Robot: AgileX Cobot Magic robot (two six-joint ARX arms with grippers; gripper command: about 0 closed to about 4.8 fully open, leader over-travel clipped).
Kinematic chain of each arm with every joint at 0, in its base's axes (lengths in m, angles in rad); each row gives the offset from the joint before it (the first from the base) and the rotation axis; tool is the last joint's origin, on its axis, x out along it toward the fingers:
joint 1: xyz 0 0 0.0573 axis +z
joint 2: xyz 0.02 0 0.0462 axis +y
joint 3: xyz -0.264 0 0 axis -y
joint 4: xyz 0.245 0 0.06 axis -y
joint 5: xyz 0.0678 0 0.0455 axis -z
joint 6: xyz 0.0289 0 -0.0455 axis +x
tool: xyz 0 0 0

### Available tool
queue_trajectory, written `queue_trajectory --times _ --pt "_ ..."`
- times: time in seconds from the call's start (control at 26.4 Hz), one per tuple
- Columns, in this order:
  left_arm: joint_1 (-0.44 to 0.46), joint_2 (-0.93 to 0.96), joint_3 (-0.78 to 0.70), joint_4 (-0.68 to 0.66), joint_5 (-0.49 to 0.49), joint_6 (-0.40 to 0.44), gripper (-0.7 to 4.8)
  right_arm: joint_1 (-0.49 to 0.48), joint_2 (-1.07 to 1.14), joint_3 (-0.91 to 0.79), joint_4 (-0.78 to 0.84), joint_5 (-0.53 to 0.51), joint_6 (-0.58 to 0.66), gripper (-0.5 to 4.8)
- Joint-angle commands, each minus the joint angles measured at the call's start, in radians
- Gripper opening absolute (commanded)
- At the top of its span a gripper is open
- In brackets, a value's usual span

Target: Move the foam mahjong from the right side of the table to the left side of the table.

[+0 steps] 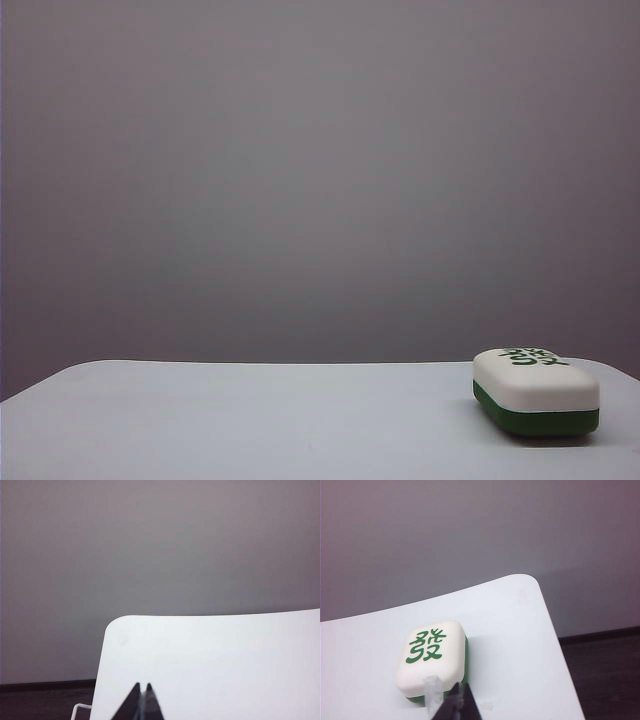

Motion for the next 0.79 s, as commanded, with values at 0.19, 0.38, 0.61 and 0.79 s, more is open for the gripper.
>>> queue_trajectory --times 0.19,0.38,0.61,0.79 --pt "0.001 0.0 0.005 -0.003 -0.002 0.004 -0.02 0.0 0.0 -0.006 0.004 0.006 -0.001 -0.05" --pt "0.001 0.0 0.015 0.003 0.021 -0.097 -0.05 0.0 0.0 -0.006 0.011 0.003 0.003 -0.05" --pt "0.003 0.027 0.087 0.019 0.027 -0.12 -0.05 0.001 0.0 0.014 0.077 -0.056 0.096 -0.05" --pt "0.002 0.327 0.286 0.066 0.096 -0.06 -0.05 0.001 0.01 0.097 0.084 -0.01 0.113 -0.05"
